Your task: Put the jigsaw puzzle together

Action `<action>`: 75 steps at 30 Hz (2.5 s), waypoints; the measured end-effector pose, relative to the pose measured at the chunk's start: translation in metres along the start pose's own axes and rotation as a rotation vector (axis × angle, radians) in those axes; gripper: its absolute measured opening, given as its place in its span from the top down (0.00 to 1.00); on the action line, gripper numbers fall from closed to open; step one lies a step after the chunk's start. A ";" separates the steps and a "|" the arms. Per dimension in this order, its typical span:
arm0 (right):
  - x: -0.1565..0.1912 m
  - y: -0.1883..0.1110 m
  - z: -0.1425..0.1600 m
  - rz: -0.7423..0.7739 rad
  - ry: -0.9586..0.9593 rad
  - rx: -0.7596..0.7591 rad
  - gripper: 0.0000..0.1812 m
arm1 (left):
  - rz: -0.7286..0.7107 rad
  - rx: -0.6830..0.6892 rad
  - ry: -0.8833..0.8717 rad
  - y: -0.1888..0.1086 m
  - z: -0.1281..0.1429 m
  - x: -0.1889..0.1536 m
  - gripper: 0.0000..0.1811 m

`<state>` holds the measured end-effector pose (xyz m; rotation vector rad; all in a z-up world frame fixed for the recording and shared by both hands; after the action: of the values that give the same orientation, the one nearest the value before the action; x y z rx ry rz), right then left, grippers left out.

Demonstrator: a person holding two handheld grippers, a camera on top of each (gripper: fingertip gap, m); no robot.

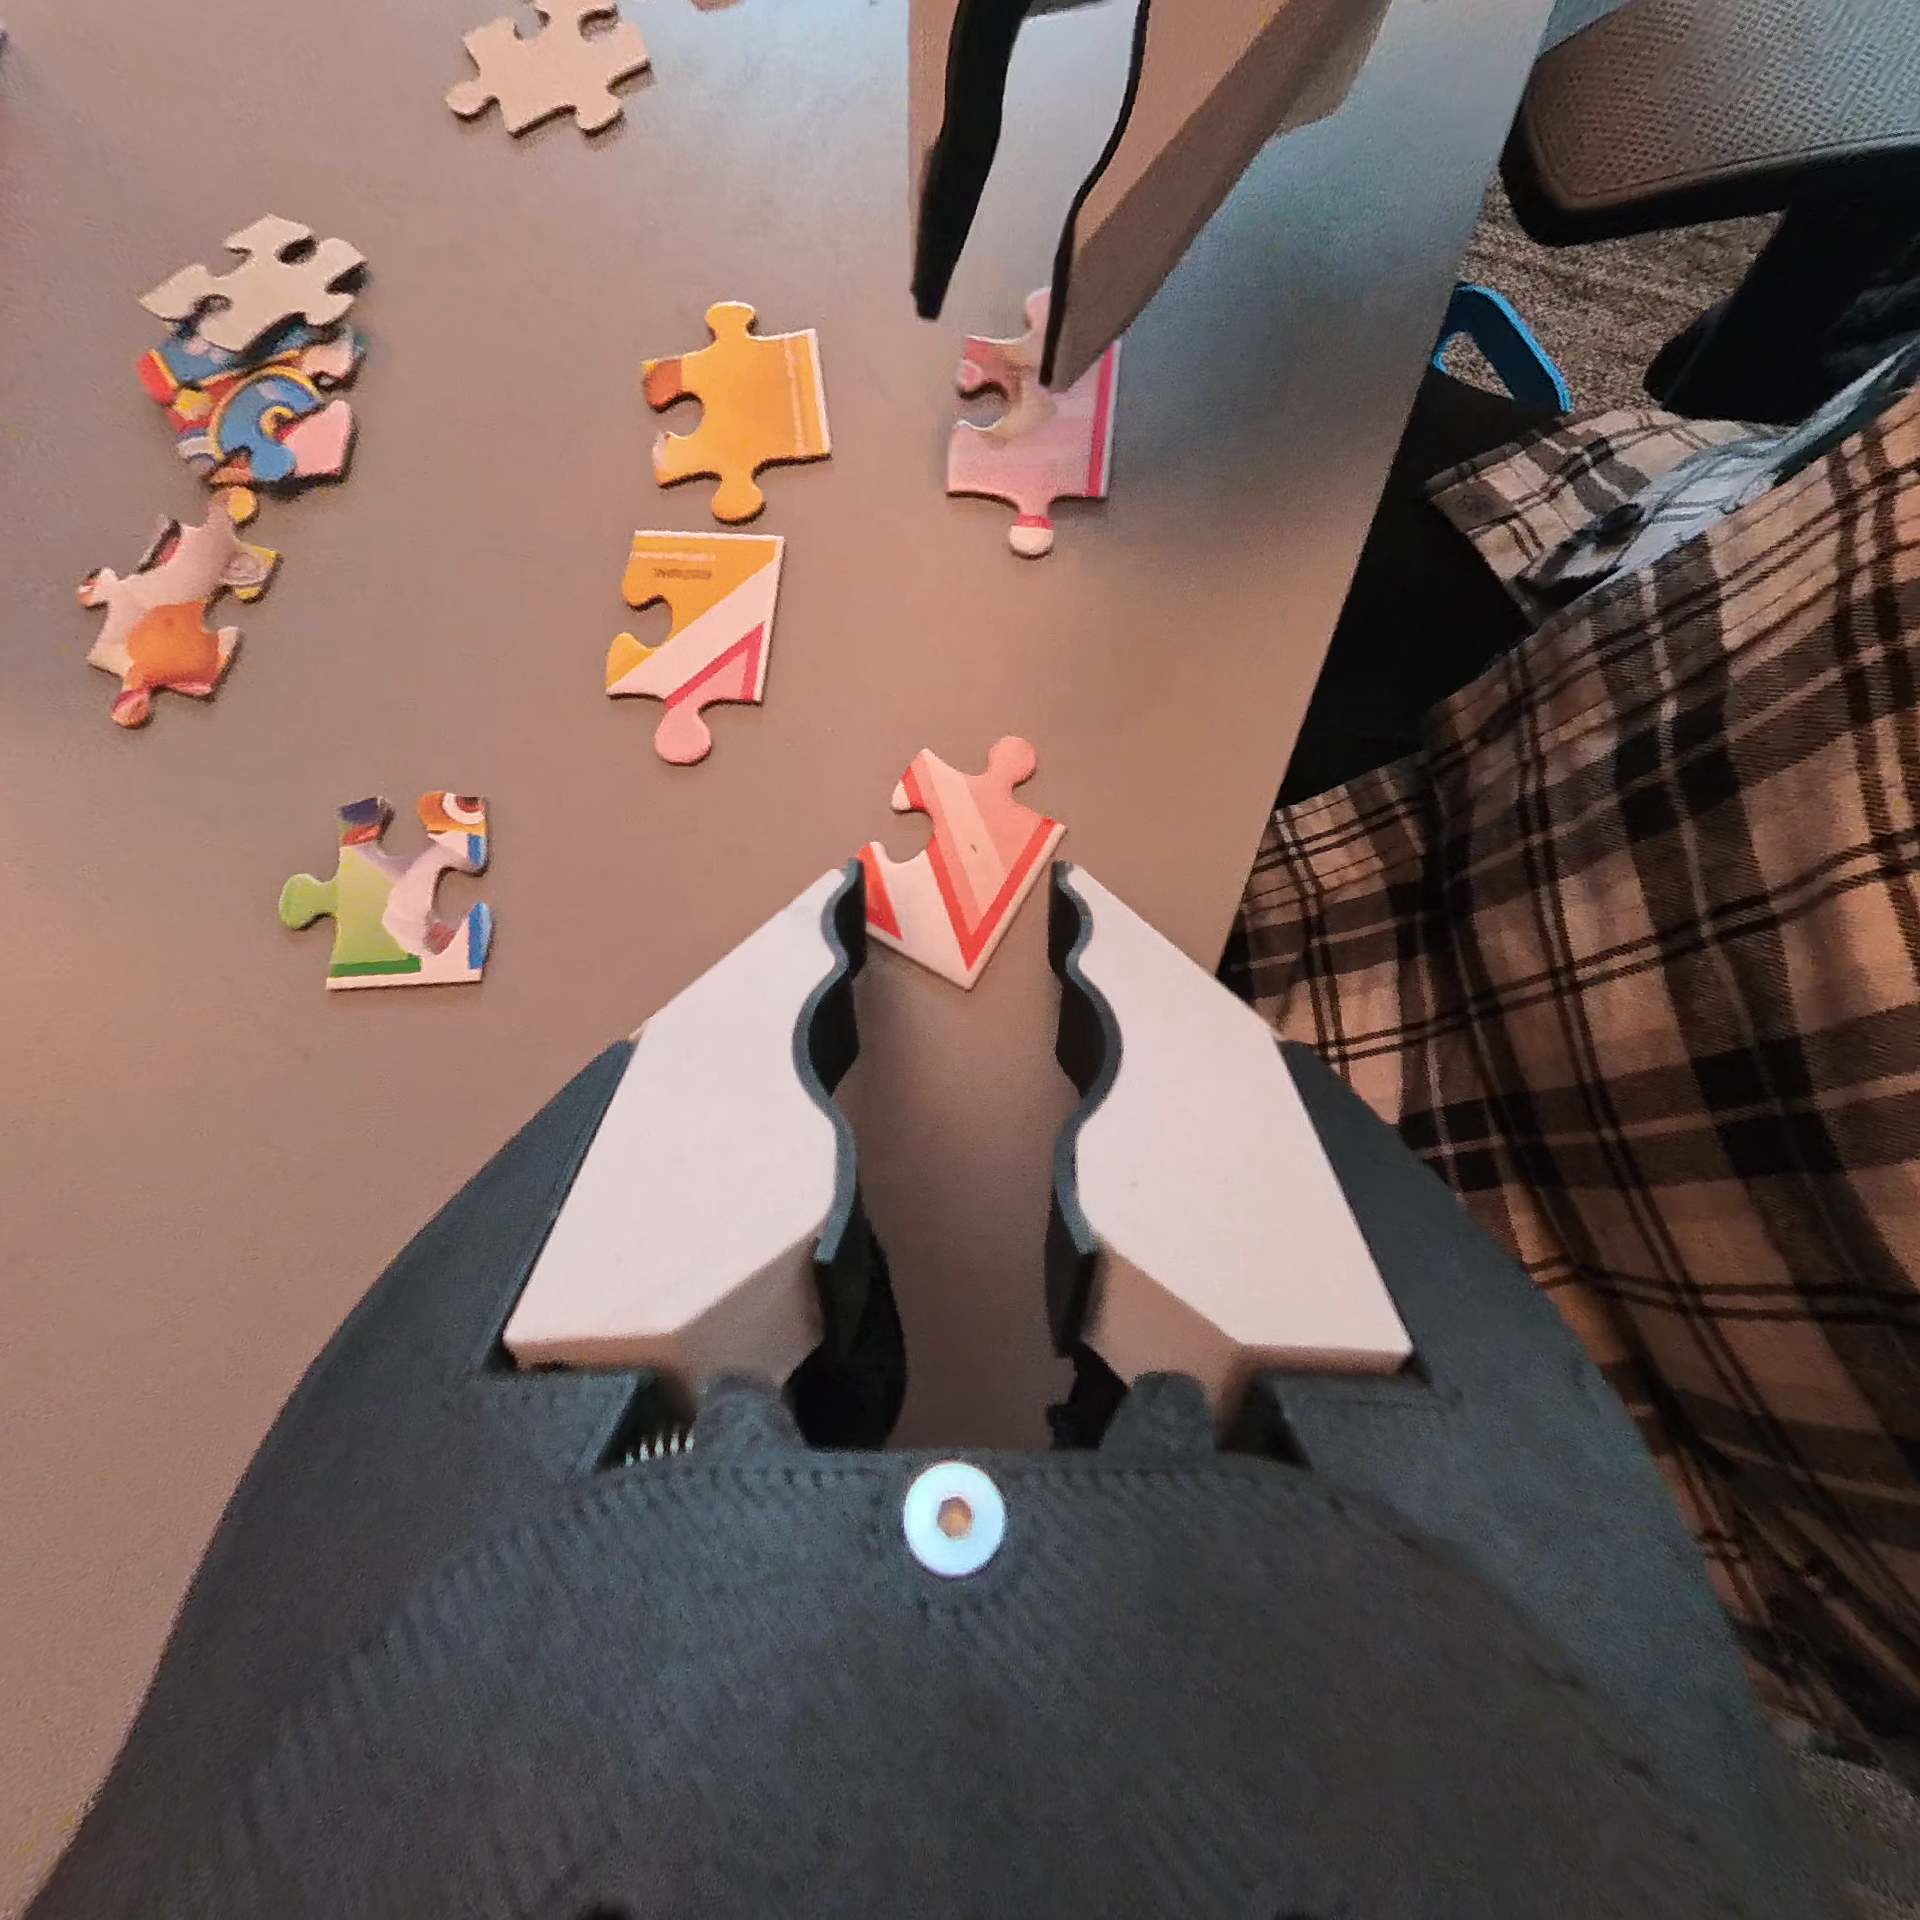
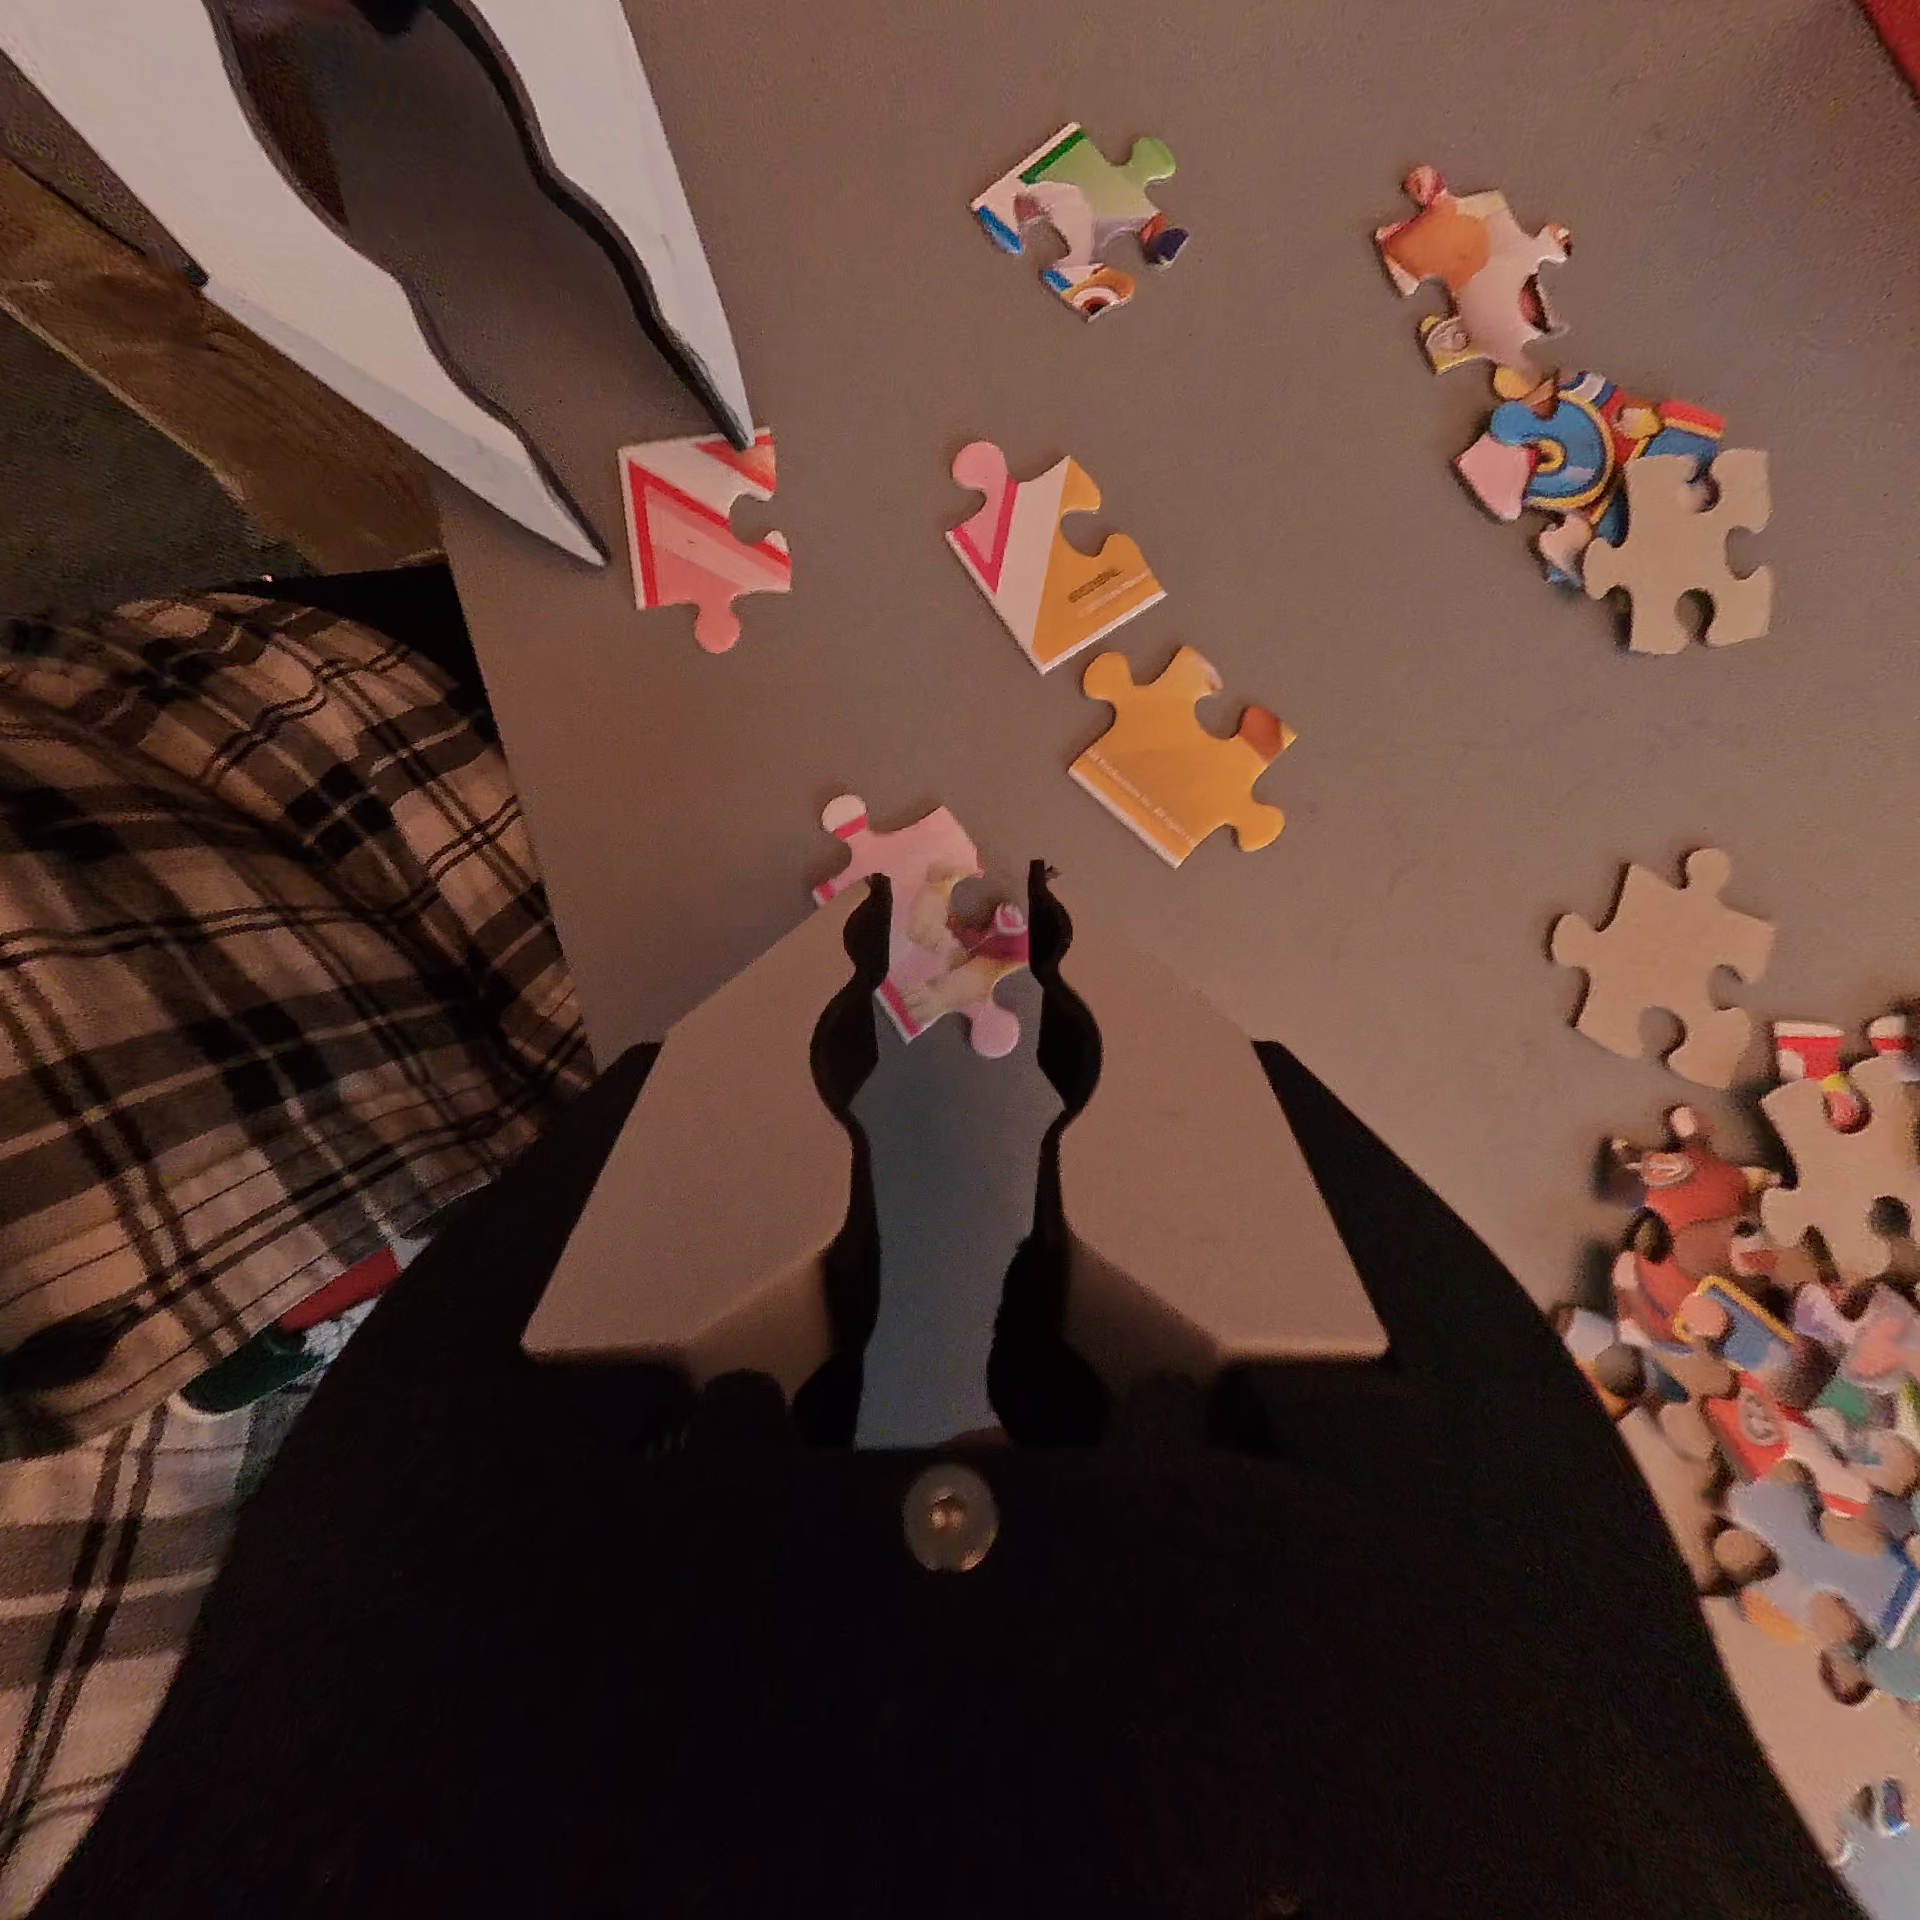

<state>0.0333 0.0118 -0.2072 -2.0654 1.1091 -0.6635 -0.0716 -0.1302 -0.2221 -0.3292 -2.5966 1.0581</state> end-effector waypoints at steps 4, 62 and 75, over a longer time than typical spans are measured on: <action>-0.006 0.007 -0.016 -0.001 -0.019 -0.039 0.84 | -0.021 -0.036 -0.038 -0.003 -0.001 0.006 0.80; 0.046 0.052 -0.034 -0.213 -0.169 0.028 0.91 | 0.012 -0.006 -0.035 -0.004 0.012 0.014 0.81; 0.037 0.047 -0.034 -0.190 -0.148 0.003 0.90 | 0.004 -0.011 -0.052 -0.008 0.014 0.010 0.81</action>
<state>0.0040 -0.0498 -0.2177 -2.1963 0.8362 -0.5915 -0.0864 -0.1414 -0.2242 -0.3134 -2.6498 1.0680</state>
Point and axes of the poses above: each gripper's, where its closed fingertips meet, y out along the fingers, z out of its underside, x = y × z across the jaws, the point moved 7 cm from there along -y, back along the fingers, and after that the axes turned 10 degrees about -z, right-handed, at the moved point
